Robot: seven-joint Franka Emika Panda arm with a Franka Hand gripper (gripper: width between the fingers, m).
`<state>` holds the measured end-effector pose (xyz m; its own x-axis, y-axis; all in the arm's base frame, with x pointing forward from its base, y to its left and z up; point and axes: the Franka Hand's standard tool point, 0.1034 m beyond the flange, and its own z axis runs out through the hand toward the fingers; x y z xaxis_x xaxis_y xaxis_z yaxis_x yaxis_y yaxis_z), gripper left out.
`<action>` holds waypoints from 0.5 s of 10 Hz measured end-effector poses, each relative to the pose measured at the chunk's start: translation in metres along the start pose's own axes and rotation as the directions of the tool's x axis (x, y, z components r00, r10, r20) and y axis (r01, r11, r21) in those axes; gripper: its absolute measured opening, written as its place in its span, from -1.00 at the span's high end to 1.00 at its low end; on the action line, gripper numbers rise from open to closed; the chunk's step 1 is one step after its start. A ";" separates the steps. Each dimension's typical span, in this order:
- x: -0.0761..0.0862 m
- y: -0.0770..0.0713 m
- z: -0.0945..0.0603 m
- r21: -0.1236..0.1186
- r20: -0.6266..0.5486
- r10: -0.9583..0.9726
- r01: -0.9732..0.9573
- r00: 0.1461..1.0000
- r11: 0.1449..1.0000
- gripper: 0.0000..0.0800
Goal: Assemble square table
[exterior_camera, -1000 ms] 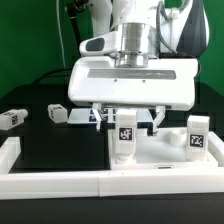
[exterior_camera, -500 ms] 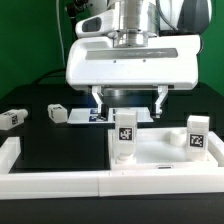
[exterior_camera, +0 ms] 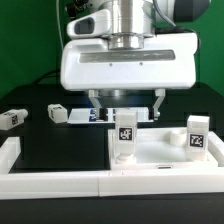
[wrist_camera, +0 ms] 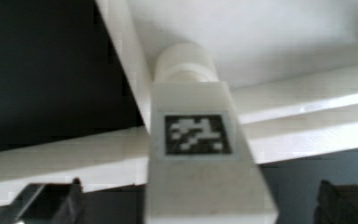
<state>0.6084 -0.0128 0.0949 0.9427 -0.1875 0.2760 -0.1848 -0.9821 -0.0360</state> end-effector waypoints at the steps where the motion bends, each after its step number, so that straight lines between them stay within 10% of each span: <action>1: 0.004 0.003 -0.001 0.005 0.013 -0.002 0.002 1.000 1.000 -0.62; 5: -0.006 -0.001 -0.001 0.036 0.240 0.003 -0.012 0.971 0.999 -0.62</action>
Offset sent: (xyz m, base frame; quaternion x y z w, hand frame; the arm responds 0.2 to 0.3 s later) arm 0.0000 0.0000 0.0000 0.0000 -0.1296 0.0000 0.9916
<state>0.6026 -0.0103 0.0937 0.9813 -0.1889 0.0368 -0.1858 -0.9798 -0.0737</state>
